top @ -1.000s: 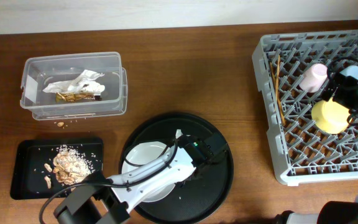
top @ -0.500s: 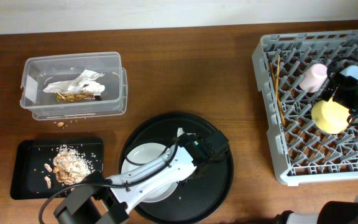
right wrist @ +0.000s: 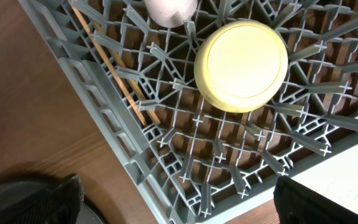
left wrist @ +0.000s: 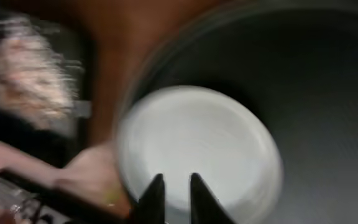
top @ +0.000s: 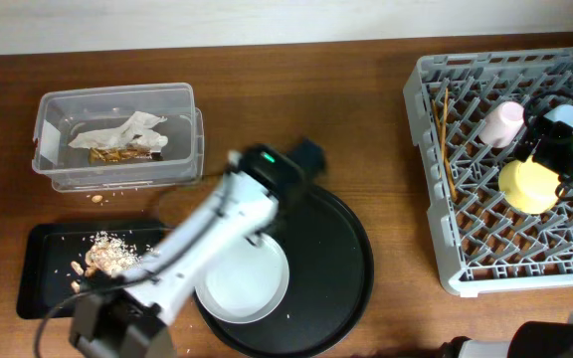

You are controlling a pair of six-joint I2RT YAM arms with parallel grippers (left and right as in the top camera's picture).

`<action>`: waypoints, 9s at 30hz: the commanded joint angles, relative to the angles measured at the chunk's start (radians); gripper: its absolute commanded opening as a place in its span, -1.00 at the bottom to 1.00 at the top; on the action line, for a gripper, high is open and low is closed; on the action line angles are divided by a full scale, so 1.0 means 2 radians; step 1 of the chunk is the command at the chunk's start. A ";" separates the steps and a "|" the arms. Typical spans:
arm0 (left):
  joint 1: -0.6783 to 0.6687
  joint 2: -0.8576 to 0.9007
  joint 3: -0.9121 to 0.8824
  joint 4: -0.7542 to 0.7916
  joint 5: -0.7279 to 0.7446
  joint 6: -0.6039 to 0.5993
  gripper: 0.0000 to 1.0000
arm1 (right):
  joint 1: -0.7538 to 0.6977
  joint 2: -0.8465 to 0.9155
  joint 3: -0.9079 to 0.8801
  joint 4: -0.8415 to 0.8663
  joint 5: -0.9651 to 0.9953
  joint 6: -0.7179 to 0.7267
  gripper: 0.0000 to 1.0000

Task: Sort waste into correct bins and load items into the dishwasher rack
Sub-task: 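Release the plate and retract the left gripper to the left, then reach the right gripper to the white plate and grasp its rim, then lift the white plate and carry it over the dish rack, then lower the plate upright into the rack's back left area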

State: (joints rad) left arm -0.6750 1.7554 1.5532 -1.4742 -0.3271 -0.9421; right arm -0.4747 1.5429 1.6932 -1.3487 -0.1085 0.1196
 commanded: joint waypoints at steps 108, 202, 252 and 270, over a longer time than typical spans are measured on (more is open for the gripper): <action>0.436 -0.061 0.018 -0.032 -0.001 -0.004 0.99 | 0.679 0.231 -0.191 0.224 0.027 0.233 -0.32; 0.436 -0.061 0.018 -0.032 -0.001 -0.004 0.99 | 0.256 0.015 -0.003 0.128 0.308 0.191 1.00; 0.436 -0.061 0.018 -0.032 -0.001 -0.004 0.99 | 0.051 0.065 0.034 0.198 -0.085 0.026 -0.92; 0.436 -0.061 0.018 -0.031 -0.001 -0.004 0.99 | 0.068 0.102 0.044 0.217 0.309 0.027 -0.92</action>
State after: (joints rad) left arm 0.1940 1.6547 1.5711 -1.5360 -0.3252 -0.9463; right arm -0.3717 1.7050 1.7622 -0.9264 0.3965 0.1722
